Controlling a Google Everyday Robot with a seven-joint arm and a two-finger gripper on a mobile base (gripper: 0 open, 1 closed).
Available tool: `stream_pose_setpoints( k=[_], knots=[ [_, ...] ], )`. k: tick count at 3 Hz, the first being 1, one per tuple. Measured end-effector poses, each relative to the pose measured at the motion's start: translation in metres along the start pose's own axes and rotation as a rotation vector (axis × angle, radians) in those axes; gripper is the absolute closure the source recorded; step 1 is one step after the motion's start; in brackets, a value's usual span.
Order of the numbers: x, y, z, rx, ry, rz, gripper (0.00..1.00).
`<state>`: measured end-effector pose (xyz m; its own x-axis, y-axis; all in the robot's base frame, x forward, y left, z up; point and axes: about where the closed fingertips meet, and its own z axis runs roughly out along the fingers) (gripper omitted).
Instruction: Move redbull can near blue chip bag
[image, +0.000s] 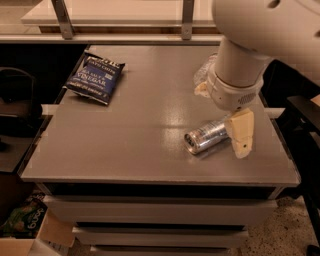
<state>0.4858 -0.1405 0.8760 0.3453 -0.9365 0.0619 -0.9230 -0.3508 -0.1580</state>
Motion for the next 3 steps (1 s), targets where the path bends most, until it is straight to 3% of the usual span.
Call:
stream_pose_setpoints(
  k=[1,3],
  knots=[
    [0.001,-0.007,0.015,-0.034,0.011,-0.028,0.00],
    [0.006,-0.013,0.033,-0.078,0.023,-0.043,0.41]
  ],
)
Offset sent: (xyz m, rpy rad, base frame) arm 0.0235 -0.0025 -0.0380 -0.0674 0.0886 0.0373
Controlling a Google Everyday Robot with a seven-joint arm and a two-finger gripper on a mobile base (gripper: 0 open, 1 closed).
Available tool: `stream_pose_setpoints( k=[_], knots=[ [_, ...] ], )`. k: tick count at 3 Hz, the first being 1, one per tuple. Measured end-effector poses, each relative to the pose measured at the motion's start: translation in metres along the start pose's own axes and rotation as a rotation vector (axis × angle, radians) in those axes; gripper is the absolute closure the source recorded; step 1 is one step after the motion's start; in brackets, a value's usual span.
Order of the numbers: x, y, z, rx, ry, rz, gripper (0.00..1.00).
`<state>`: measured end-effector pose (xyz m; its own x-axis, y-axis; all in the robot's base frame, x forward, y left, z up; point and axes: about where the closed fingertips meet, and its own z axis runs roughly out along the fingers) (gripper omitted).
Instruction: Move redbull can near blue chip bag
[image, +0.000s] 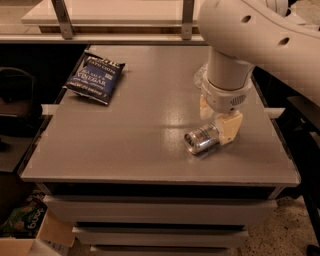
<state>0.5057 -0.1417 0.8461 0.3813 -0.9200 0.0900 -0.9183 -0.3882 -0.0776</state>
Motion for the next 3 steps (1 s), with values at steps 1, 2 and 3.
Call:
stream_pose_setpoints(
  k=[1,2,3],
  knots=[
    [-0.001,-0.004,0.000,-0.004,0.004,-0.011,0.65],
    [-0.004,-0.006,-0.004,-0.002,-0.002,-0.021,0.88],
    [-0.011,-0.012,-0.025,0.037,-0.022,-0.025,1.00]
  ],
)
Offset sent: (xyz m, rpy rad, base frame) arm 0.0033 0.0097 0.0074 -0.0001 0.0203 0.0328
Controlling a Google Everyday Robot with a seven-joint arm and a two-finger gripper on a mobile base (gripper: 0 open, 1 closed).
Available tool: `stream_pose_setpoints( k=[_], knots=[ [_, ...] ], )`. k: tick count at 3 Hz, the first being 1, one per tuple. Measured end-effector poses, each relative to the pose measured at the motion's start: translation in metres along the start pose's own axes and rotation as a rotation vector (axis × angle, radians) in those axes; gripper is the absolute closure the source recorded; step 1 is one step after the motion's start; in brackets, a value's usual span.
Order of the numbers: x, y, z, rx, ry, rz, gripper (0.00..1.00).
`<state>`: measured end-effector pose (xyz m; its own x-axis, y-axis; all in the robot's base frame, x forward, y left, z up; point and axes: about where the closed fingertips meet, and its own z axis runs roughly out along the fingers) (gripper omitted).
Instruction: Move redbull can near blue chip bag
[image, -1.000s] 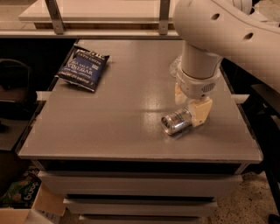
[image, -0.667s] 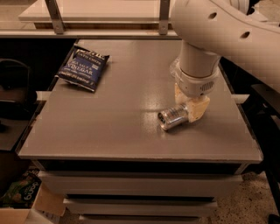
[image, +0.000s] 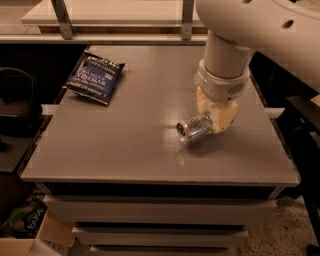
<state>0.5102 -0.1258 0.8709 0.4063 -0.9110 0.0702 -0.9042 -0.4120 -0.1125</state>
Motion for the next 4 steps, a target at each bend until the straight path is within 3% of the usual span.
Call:
stream_pose_setpoints(
  k=[1,2,3,4],
  knots=[
    [-0.008,-0.013,-0.038,0.073,-0.079,0.023,1.00],
    [-0.007,-0.014,-0.039,0.082,-0.077,0.031,1.00],
    [-0.004,-0.044,-0.047,0.116,-0.041,0.020,1.00],
    [-0.010,-0.090,-0.053,0.140,0.000,0.002,1.00]
  ],
)
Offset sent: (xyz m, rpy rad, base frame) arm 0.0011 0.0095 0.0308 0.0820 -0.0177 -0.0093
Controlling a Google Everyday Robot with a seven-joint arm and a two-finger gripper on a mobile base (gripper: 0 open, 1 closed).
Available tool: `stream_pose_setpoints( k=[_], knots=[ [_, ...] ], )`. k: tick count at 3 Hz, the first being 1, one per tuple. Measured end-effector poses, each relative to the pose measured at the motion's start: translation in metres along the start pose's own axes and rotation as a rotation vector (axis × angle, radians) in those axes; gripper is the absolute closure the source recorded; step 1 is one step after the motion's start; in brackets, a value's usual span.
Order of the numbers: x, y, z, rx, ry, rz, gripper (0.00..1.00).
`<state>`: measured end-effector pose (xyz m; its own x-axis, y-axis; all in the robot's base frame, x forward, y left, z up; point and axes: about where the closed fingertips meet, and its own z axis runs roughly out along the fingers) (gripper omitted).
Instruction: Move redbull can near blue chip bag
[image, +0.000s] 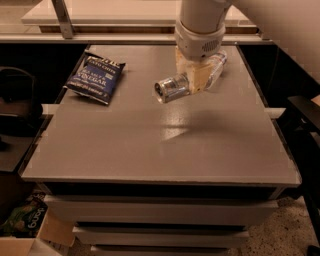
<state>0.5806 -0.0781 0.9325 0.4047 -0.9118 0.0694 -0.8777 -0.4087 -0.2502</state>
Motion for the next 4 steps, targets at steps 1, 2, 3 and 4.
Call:
stream_pose_setpoints(
  k=[1,2,3,4],
  knots=[
    [-0.018,-0.040,0.008,0.018,0.012,-0.033,1.00],
    [-0.040,-0.074,0.024,0.020,-0.002,-0.093,1.00],
    [-0.056,-0.102,0.042,0.011,-0.024,-0.148,1.00],
    [-0.065,-0.124,0.058,0.002,-0.048,-0.184,1.00]
  ],
)
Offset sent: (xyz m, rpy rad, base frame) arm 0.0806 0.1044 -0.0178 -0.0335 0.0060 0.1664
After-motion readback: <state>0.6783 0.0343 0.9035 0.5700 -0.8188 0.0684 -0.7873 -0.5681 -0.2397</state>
